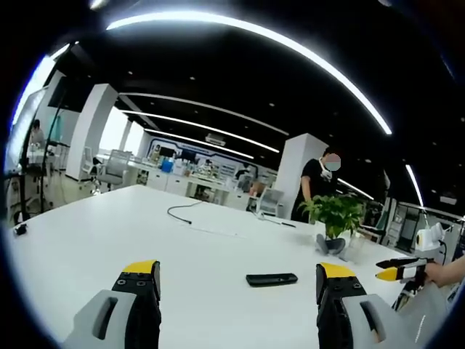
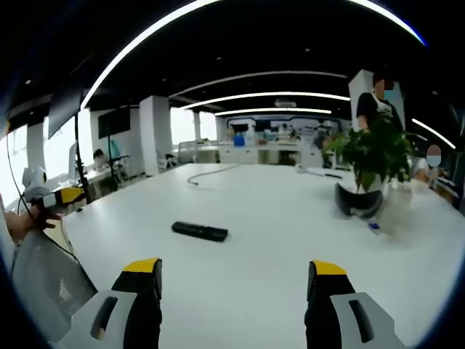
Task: Press the specified remote control buttons in sequence, fully releasing each button before pressing the next.
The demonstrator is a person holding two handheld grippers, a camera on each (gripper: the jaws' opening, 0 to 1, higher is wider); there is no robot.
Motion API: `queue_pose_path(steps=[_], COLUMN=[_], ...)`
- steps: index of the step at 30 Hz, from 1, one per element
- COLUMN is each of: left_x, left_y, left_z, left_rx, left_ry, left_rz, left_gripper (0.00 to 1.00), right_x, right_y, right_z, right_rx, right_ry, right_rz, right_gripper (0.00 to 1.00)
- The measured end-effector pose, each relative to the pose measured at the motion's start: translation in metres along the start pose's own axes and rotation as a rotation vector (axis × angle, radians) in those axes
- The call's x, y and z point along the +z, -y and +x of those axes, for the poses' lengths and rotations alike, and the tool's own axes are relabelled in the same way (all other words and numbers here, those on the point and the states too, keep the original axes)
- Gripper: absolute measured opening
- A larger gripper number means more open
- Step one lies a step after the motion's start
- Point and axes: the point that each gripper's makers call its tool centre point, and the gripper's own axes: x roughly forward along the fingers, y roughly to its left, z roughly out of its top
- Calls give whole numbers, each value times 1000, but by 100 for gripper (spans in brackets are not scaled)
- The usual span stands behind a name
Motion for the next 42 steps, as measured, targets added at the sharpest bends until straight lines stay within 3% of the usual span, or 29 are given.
queue_pose_path(steps=[24,28,33,36,40,42], left_x=[-13,-15,-16,-12,-15,-17], left_y=[3,1,-15,-22,-24,-19], left_z=[5,5,4,2,3,4], left_rx=[-26,-11,65,99,100,71], left_ry=[-65,-76,-88,-68,-81,-90], left_rz=[21,20,28,41,45,49], left_gripper=[92,92,92,93,93,93], right_x=[2,1,2,5,9,10], right_y=[2,7,5,10,11,10], right_z=[-1,-1,0,-3,-4,-4], right_rx=[-14,-39,-30,-63,-63,-63], right_ry=[12,8,9,20,47,48], right_rz=[2,16,18,4,50,49], right_gripper=[82,82,82,82,82,82])
